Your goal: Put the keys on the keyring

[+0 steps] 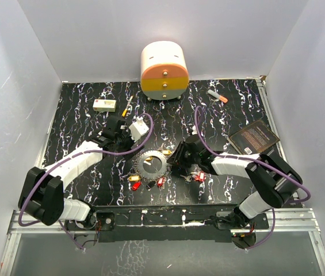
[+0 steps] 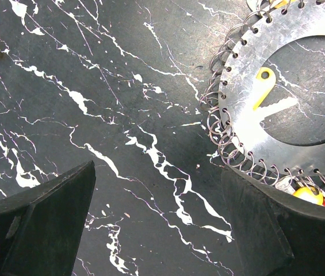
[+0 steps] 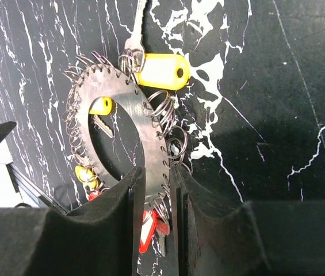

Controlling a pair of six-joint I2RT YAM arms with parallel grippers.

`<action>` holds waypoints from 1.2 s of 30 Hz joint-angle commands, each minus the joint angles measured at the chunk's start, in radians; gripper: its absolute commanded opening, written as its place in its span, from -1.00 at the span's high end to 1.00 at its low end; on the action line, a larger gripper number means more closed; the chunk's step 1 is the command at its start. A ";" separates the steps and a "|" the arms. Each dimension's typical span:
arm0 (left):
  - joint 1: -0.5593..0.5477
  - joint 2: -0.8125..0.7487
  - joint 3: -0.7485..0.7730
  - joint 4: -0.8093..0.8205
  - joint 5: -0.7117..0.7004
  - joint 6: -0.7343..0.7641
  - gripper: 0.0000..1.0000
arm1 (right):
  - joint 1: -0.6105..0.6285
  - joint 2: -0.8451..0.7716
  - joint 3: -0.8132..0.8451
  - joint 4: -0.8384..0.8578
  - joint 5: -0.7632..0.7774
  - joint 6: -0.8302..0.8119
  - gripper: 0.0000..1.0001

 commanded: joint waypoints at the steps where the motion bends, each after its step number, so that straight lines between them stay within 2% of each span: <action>1: 0.005 -0.029 -0.010 0.004 0.015 0.004 -0.76 | 0.000 0.025 0.012 0.097 -0.029 0.026 0.42; 19: 0.005 -0.027 -0.017 0.005 0.013 0.010 -0.76 | -0.004 0.066 -0.030 0.144 -0.056 0.140 0.35; 36: 0.005 -0.022 -0.022 0.007 0.012 0.017 -0.76 | -0.060 0.071 -0.087 0.217 -0.050 0.242 0.38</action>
